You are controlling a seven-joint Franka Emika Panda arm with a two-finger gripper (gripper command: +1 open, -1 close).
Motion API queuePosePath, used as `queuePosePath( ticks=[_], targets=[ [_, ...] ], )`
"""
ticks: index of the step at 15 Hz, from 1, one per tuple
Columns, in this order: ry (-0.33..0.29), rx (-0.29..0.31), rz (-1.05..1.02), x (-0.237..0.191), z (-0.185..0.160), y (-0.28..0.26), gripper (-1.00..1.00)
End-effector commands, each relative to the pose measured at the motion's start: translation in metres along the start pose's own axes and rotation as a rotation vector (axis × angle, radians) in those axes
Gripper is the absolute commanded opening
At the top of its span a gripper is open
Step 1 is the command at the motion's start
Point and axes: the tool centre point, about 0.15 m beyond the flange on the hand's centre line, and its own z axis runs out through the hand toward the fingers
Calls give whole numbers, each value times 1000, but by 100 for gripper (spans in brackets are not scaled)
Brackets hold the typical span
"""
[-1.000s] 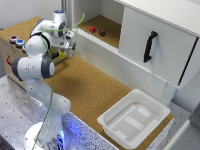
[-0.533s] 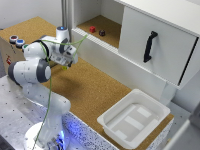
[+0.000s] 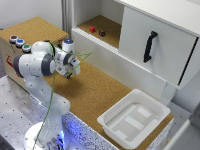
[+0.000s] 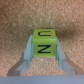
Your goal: Place the yellow block on the table
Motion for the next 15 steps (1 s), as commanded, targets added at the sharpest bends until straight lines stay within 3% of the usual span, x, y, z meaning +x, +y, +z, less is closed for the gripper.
queuePosePath(
  ticks=[1, 4, 5, 10, 12, 15],
  targets=[
    [-49, -1, -37, 39, 8, -13, -100],
    [-38, -60, -51, 39, -8, -12, -100],
    [-29, -93, -50, 36, -17, -10, 100],
    [17, -86, 14, 12, -56, 6, 100],
    [42, -18, 34, 7, -77, 9, 100],
    [73, -2, -27, 1, -103, -9, 100]
  ],
)
